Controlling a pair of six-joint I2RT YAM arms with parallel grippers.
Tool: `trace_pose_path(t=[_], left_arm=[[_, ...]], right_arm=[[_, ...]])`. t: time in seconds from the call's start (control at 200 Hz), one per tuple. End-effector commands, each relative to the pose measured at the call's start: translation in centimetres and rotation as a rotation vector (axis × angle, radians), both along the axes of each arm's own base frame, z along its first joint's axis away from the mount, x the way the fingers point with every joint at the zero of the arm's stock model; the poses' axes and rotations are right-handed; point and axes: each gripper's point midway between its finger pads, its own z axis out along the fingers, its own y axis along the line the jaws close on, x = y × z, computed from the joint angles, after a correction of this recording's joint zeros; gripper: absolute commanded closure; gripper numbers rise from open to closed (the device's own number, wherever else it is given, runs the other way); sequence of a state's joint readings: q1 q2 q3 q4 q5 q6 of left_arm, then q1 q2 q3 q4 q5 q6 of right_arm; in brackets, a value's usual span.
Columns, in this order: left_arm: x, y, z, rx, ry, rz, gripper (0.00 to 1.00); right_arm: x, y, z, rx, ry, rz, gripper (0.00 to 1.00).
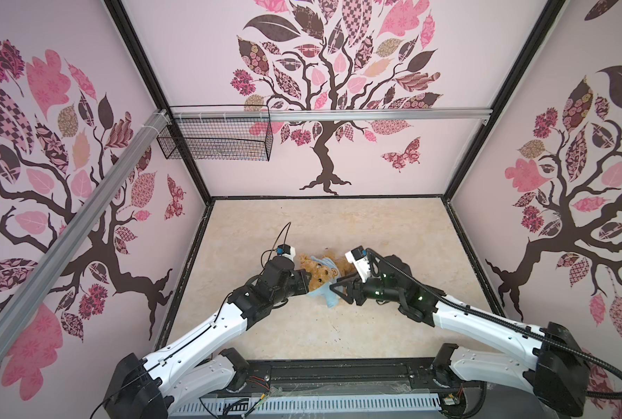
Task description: Dress the teddy bear
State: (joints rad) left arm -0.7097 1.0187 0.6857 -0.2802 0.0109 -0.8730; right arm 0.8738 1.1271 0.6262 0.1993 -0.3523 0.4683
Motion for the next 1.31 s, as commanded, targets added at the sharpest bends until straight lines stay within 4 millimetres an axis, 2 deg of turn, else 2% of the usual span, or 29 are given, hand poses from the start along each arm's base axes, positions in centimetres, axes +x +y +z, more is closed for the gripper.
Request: trace_pose_path(t=[0.0,0.075,0.145,0.315,0.48,0.55,0.675,0.79,0.905,1.025,1.165,1.235,1.3], left_arm=[[0.1,-0.6,0.1,-0.239,0.124,0.148,1.0],[0.0,-0.9,0.1,-0.272,0.141,0.153,1.0],[-0.1,-1.1,0.0,-0.279,0.156,0.144,1.0],[-0.5,-1.4,-0.2,-0.286,0.176,0.129,1.0],[-0.6,-1.5,-0.3,-0.282,0.184,0.117,1.0],[-0.7,-1.6,-0.5,-0.279,0.191,0.114,1.0],[-0.7,-1.8,0.1,-0.289,0.187,0.11,1.0],[-0.5,-1.8,0.6,-0.293,0.182,0.103,1.0],[-0.3,-1.7,0.7,-0.312,0.205,0.091,1.0],[0.2,-1.5,0.4,-0.337,0.231,0.087,1.0],[0.8,-1.3,-0.5,-0.345,0.253,0.07,1.0],[1.0,-1.4,-1.2,-0.349,0.263,0.057,1.0],[1.1,-1.6,-1.8,-0.346,0.271,0.031,1.0]], right_arm=[[-1.0,1.8,0.9,0.081,-0.002,-0.016,0.47],[-1.6,3.0,-0.7,0.047,0.019,0.002,0.45],[-1.2,3.7,-2.1,0.015,0.045,-0.014,0.45],[1.8,4.0,-4.2,-0.102,0.014,-0.13,0.44],[3.6,3.6,-5.0,-0.15,-0.034,-0.21,0.45],[4.1,3.4,-5.6,-0.178,-0.042,-0.233,0.55],[4.7,1.4,-8.3,-0.278,-0.033,-0.287,0.79],[4.6,-1.1,-10.5,-0.319,0.001,-0.311,0.9],[3.6,-2.7,-11.3,-0.309,0.029,-0.286,0.91],[1.5,-1.8,-9.8,-0.235,0.019,-0.154,0.79],[-1.0,-0.7,-4.8,-0.099,-0.018,0.025,0.62],[-1.1,-1.4,-1.9,-0.034,-0.041,0.048,0.59],[-0.2,-2.5,0.0,0.01,-0.062,0.017,0.56]])
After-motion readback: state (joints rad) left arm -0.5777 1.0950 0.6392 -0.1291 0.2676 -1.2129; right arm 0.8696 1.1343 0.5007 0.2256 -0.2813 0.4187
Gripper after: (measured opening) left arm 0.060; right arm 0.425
